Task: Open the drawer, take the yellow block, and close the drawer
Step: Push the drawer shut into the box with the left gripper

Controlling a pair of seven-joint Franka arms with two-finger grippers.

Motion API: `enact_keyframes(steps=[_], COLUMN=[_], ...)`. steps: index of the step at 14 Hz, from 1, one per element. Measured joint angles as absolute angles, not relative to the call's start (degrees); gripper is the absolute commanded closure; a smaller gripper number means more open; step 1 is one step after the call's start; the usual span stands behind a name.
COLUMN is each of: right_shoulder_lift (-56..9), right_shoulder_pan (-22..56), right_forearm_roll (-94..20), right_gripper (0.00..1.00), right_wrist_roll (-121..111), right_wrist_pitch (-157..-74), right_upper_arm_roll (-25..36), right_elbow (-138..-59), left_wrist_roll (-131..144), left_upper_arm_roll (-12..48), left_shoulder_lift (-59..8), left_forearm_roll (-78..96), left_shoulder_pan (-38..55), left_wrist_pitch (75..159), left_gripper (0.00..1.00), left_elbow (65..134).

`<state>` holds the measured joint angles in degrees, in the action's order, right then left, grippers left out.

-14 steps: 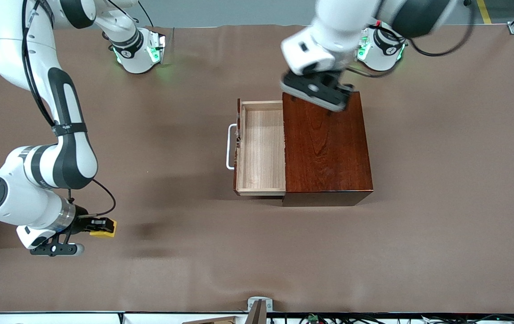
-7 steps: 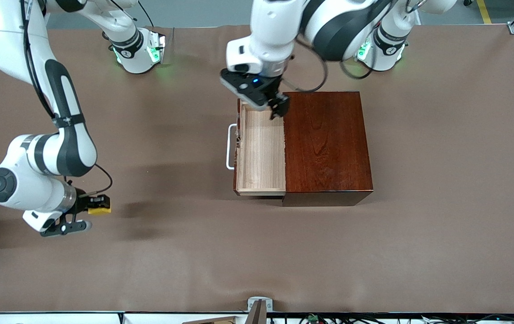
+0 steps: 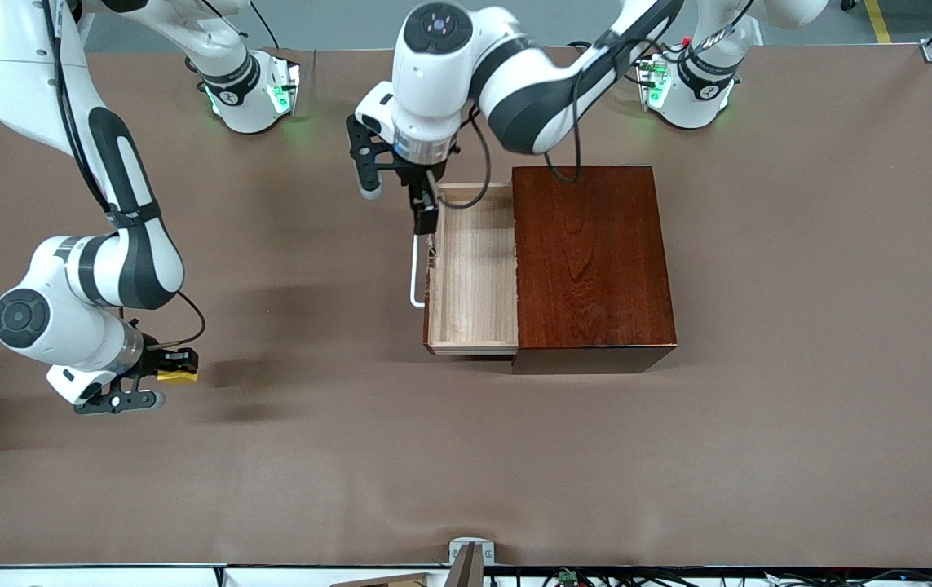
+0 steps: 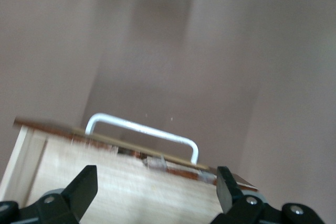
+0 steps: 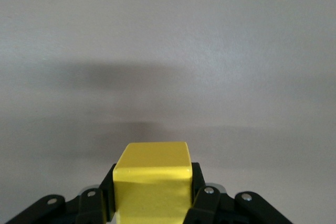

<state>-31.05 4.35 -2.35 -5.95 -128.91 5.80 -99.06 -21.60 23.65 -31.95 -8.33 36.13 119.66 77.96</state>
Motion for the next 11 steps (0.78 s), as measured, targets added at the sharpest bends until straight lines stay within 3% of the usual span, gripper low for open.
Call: enact_keyframes(steps=[8,11], right_shoulder_lift=[-33.03,-34.17], right_shoulder_pan=[2.55,2.05], right_forearm_roll=[-2.35,-2.41], right_gripper=[0.88,0.73], right_wrist_roll=[-3.58,-3.00], right_wrist_pitch=[-132.19,-134.96], right_upper_arm_roll=[5.91,5.91], right_elbow=[-102.04,-102.26], left_wrist_roll=[-36.05,-36.05], left_upper_arm_roll=[21.56,21.02], left_shoulder_lift=[-41.74,-42.01], left_forearm_roll=[-10.88,-11.17], left_shoulder_pan=[36.49,36.80], left_wrist_pitch=[128.85,128.87], left_gripper=[0.00,0.00], left_elbow=[77.33,77.12])
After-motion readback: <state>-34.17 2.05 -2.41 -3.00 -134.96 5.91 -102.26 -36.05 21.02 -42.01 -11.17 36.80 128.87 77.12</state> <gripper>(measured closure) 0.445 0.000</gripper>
